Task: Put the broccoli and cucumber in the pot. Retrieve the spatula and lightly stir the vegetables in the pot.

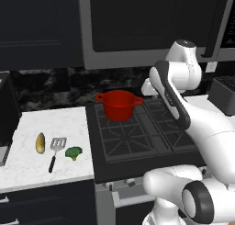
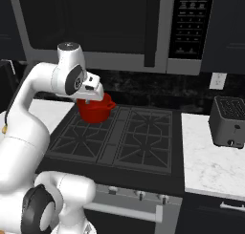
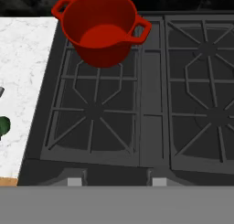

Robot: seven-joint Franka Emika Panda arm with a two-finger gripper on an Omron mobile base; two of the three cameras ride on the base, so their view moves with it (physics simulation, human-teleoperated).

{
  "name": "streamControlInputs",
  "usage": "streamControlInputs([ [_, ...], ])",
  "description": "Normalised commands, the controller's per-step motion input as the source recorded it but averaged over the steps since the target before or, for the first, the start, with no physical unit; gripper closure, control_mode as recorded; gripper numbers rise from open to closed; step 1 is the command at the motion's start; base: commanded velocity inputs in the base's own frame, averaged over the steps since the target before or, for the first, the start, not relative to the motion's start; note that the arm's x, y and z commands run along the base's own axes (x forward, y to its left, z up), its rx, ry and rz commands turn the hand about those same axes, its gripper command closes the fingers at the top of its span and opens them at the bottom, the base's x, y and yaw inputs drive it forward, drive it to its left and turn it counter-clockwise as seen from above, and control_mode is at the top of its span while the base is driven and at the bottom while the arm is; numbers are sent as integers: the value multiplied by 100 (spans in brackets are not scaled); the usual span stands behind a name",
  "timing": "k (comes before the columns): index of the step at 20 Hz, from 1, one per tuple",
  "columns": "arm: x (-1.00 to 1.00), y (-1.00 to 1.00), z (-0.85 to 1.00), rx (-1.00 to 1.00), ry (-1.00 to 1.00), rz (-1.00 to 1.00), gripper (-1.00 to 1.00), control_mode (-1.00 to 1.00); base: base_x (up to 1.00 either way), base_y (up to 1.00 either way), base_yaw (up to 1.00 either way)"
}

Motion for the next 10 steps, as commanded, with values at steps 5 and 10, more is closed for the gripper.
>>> streamControlInputs([
  [5, -22, 0, 0, 0, -7, 0, -100, -100, 0, 0, 0],
  [10, -43, 20, -26, 2, 0, 1, -100, -100, 0, 0, 0],
])
